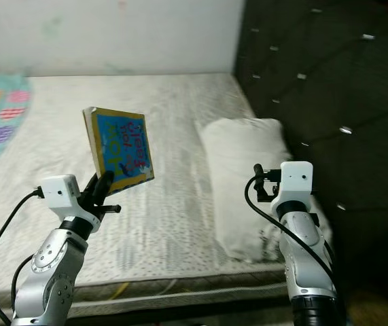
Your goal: Clean up the room
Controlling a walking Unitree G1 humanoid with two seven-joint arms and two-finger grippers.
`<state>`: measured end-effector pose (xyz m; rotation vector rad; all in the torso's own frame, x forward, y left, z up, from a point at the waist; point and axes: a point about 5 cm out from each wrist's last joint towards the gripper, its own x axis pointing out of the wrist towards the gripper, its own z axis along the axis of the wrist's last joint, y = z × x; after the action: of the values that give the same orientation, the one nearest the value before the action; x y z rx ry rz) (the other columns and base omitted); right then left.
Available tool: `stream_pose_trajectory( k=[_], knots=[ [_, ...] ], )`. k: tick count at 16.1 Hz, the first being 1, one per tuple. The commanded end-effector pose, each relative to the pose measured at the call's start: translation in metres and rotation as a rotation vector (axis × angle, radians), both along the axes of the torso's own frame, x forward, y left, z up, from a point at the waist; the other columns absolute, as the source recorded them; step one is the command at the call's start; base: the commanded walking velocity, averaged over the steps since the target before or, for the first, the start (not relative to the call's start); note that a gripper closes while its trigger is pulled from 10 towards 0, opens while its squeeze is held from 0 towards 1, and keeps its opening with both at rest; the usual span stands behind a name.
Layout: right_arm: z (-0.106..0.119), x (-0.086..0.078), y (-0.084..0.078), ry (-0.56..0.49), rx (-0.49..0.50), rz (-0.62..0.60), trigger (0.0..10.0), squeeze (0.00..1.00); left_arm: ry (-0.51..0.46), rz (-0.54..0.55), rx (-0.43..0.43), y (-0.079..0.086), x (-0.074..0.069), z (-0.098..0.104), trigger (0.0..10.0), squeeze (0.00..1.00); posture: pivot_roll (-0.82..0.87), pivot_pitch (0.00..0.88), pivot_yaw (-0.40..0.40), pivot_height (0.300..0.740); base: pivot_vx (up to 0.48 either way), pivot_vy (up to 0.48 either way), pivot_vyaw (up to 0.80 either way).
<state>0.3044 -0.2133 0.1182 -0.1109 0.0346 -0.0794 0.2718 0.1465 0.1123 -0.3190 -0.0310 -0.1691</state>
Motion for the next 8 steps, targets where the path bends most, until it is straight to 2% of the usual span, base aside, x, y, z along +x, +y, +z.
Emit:
stream_pose_trajectory(
  k=[1, 8],
  knots=[
    [0.0037, 0.0016, -0.0001, -0.009, -0.003, 0.002, 10.0, 0.00, -0.052, 0.004, 0.008, 0.0011, 0.0024, 0.0114, 10.0, 0.00, -0.13, 0.000, 0.018, 0.740, 0.000, 0.000, -0.80],
    [0.0035, 0.0015, -0.0003, -0.008, -0.005, 0.003, 10.0, 0.00, -0.045, 0.009, 0.011, 0.0010, 0.0031, 0.0106, 10.0, 0.00, -0.13, 0.000, 0.017, 0.740, 0.000, 0.000, -0.78]
  ],
)
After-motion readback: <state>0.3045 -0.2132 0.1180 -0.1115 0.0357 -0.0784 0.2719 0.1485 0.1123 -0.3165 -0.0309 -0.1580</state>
